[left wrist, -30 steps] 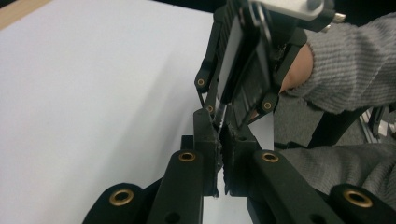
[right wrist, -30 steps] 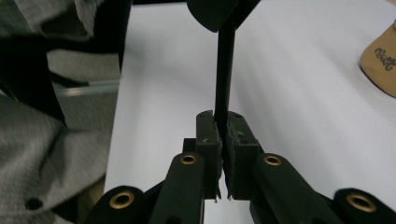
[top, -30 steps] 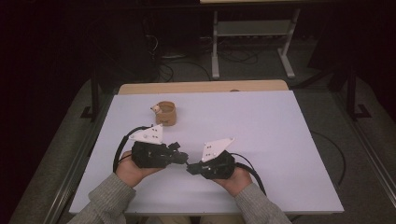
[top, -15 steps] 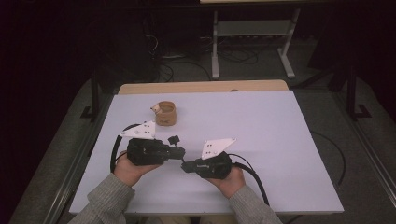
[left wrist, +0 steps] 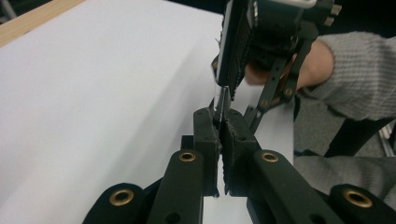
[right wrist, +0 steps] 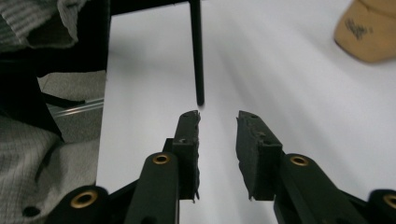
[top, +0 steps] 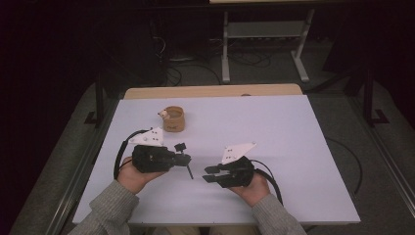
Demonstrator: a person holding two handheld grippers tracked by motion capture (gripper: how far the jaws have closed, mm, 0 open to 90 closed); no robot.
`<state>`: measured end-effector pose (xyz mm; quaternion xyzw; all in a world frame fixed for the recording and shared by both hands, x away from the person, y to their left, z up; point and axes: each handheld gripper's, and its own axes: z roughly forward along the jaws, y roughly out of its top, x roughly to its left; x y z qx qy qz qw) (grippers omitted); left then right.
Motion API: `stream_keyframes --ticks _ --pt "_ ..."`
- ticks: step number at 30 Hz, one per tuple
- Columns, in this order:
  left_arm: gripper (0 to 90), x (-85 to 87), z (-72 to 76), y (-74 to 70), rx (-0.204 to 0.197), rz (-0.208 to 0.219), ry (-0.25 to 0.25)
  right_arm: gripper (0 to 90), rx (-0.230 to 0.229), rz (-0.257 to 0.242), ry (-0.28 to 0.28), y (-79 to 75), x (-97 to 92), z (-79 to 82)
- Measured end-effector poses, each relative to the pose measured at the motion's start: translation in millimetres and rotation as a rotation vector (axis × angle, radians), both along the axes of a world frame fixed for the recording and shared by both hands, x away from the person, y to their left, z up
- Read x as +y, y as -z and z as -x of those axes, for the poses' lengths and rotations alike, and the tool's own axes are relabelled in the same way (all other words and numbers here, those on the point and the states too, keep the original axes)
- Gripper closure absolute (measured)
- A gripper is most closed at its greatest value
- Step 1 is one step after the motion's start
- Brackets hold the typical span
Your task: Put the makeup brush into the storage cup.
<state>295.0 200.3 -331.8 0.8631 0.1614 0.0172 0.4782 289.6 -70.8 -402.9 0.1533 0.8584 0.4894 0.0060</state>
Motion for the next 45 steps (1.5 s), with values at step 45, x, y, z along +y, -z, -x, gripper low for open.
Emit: stream_keyframes --ticks 45 --pt "85.6 25.8 -22.3 -0.3 -0.036 -0.054 -0.087 46.0 0.054 0.007 0.259 17.6 -114.0 4.4"
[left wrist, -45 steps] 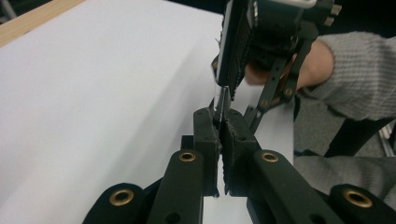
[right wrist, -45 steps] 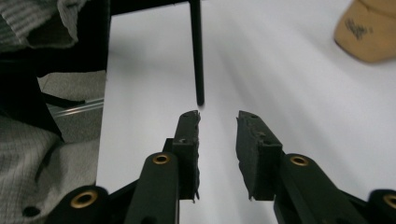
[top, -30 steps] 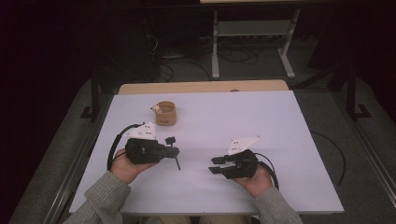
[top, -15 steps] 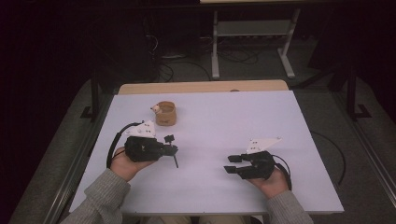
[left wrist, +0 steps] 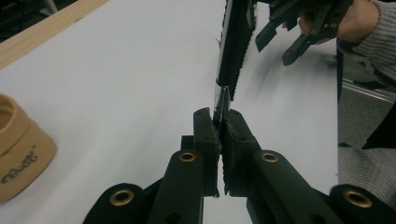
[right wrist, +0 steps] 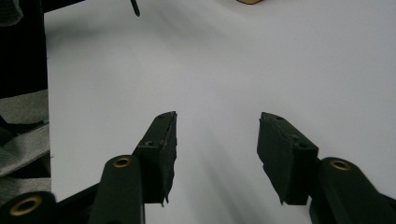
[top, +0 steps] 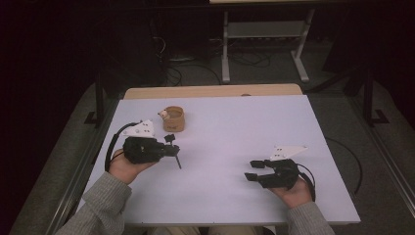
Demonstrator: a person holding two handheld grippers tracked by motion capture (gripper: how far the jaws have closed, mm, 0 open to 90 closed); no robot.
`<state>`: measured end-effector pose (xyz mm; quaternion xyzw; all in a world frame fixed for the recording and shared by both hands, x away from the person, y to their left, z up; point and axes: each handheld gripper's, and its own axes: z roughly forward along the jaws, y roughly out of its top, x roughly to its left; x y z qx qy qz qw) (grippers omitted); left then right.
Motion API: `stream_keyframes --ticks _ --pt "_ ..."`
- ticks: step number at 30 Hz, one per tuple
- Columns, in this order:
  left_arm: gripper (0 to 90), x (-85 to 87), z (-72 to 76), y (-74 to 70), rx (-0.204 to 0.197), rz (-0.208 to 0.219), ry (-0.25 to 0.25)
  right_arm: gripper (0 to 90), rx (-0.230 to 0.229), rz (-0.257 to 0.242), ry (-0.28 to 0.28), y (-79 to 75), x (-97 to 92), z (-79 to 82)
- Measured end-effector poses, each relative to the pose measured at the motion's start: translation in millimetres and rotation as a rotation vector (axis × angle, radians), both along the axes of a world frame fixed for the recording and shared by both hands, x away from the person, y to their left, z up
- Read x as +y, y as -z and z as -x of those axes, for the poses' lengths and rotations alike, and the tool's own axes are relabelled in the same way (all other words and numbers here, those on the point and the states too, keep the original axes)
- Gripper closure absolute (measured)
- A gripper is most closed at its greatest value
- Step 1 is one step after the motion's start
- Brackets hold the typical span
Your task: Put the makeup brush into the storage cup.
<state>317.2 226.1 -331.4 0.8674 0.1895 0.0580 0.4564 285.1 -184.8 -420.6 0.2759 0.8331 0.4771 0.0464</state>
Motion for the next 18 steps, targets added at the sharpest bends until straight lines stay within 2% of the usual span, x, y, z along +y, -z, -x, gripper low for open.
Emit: stream_keyframes --ticks 9,12,18 --pt "85.6 -1.2 -10.4 -5.8 -0.007 -0.018 -0.008 41.2 -0.019 -0.008 0.063 -3.3 -19.7 2.5" --pt "85.6 -0.3 -12.8 -5.7 -0.002 -0.037 -0.011 39.5 -0.020 -0.016 0.080 -4.1 -25.0 3.6" --pt "85.7 5.2 -16.7 -8.5 0.008 -0.028 -0.027 35.8 -0.017 -0.035 0.103 -6.8 -33.1 5.8"
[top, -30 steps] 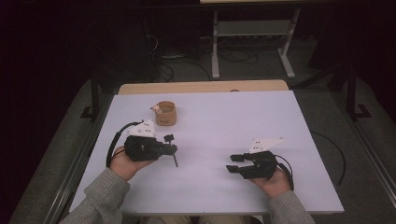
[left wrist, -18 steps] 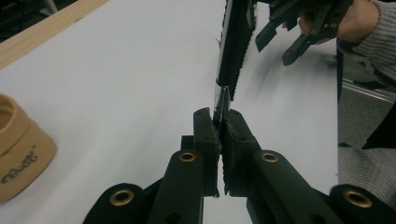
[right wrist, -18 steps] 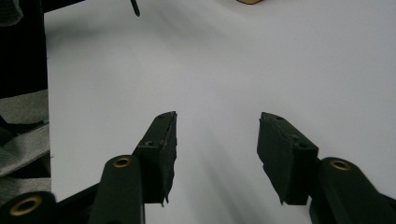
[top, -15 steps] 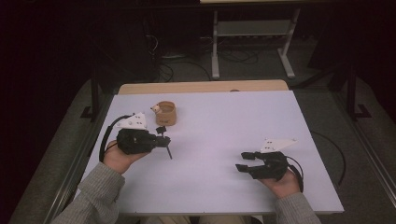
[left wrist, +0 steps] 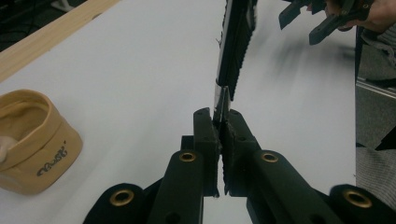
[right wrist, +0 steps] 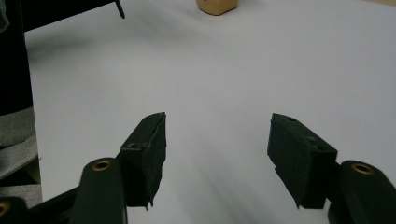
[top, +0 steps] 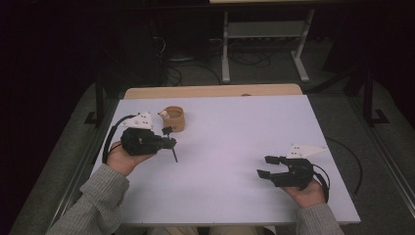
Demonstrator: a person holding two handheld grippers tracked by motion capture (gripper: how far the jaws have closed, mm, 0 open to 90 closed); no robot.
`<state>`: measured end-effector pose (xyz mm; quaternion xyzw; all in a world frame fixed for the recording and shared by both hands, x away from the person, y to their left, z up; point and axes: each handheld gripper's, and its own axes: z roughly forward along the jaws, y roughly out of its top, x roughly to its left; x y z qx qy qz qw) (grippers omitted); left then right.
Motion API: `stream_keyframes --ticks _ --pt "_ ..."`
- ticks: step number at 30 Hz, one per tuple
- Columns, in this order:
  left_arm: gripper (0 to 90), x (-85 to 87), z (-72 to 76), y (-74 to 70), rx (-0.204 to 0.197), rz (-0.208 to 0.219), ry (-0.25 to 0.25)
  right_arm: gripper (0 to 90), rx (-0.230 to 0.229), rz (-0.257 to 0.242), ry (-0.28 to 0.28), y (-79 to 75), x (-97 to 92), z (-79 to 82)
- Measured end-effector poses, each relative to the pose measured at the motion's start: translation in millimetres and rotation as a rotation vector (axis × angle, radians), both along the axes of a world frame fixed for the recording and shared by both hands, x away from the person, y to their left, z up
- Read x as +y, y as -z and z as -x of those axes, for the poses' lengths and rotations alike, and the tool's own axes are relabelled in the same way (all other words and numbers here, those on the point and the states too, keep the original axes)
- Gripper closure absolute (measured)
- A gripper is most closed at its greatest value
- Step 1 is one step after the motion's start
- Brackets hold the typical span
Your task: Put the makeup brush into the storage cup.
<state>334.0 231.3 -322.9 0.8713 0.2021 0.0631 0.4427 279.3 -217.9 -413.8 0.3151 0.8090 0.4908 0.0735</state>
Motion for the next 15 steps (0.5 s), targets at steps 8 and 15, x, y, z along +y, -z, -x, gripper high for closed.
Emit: stream_keyframes --ticks 8,15 --pt "85.7 4.2 -5.8 -11.1 -0.013 -0.006 -0.021 30.0 0.011 -0.002 0.019 -0.3 -3.9 1.5" --pt "85.7 7.8 -16.2 -19.3 -0.008 0.007 -0.037 27.8 0.003 0.006 0.029 0.5 -5.4 1.5"
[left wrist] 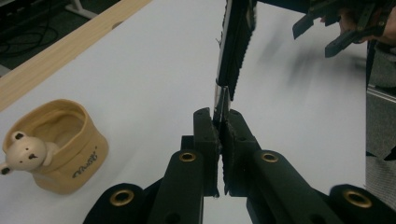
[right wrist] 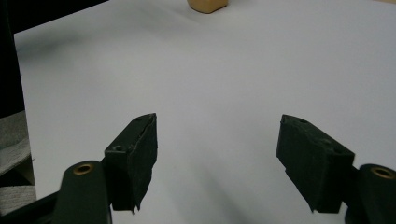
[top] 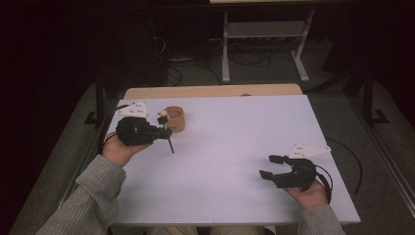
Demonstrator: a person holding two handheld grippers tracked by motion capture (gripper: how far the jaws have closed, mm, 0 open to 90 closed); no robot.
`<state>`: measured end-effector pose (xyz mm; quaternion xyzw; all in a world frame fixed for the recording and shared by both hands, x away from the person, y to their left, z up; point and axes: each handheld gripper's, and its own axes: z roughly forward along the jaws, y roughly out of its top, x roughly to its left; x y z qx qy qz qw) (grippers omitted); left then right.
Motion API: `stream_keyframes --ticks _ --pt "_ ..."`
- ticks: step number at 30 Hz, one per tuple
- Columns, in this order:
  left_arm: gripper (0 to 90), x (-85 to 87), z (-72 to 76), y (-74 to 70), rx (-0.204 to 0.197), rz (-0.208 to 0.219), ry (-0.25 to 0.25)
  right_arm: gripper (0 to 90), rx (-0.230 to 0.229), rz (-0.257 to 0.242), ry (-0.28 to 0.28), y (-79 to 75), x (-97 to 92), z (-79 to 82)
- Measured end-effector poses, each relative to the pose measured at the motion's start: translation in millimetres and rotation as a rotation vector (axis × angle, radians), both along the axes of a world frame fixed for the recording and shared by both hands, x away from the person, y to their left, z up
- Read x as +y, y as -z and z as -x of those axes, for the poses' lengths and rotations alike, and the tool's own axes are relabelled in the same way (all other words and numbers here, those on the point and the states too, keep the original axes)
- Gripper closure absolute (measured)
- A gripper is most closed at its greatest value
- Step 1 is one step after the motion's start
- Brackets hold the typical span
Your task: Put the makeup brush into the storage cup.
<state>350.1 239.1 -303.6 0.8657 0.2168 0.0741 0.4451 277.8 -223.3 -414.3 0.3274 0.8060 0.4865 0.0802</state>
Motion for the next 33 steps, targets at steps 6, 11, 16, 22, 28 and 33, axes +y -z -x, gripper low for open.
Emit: stream_keyframes --ticks 6,11,16,22,28,33 --pt "85.7 -2.1 -7.7 -6.0 0.002 -0.018 0.002 25.5 -0.002 0.002 0.015 0.0 -0.9 0.8" --pt "85.7 -3.0 -10.9 -10.7 -0.004 -0.026 0.004 24.5 -0.009 -0.001 0.020 -0.3 -3.2 2.0" --pt "85.7 -3.5 -18.5 -15.0 0.000 -0.045 -0.005 24.1 -0.007 0.000 0.026 -1.5 -4.8 2.3" --pt "85.7 -1.2 -27.8 -21.3 0.001 -0.040 -0.025 23.6 -0.016 -0.003 0.025 -2.1 -4.1 1.7" --pt "85.7 0.4 -36.1 -29.0 -0.007 -0.052 -0.043 23.3 -0.016 -0.002 0.029 -2.2 -3.5 1.2" --pt "85.6 0.3 -44.2 -35.7 -0.014 -0.045 -0.058 22.7 -0.011 0.004 0.027 -0.7 -1.6 1.2"
